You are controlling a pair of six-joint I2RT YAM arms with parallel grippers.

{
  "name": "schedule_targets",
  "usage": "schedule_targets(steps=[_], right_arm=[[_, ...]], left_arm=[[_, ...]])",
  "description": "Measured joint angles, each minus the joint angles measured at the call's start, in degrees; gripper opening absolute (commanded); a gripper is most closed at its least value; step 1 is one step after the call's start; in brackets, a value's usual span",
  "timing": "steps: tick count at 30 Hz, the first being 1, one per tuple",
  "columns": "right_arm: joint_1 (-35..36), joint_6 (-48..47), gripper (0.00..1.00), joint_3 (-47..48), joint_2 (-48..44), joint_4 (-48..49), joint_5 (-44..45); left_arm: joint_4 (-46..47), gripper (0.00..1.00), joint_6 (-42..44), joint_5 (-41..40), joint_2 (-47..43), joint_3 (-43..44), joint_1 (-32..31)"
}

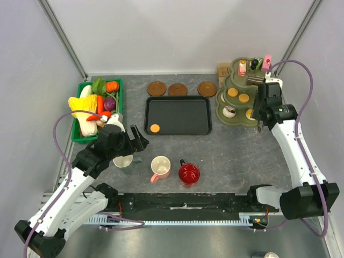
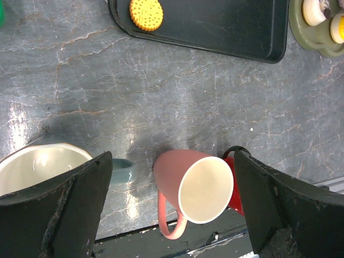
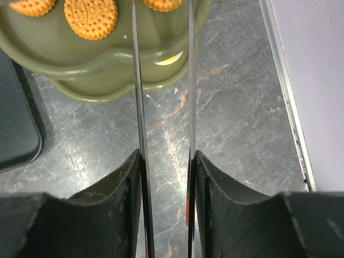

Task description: Serve the afternoon tea

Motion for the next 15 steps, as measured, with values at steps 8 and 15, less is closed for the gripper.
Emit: schedule_targets(steps=[8, 15], right_arm=[[-4.83, -1.86, 0.39, 0.04, 5.38, 6.49, -6.29], [-9.20, -3.15, 0.42, 0.66, 10.01, 11.61, -10.34]], left_arm=[[-0.02, 0.99, 0.00, -0.04, -0.37, 0.00, 0.00], [-0.02, 0.99, 0.00, -0.37, -0.28, 0.00, 0.00]])
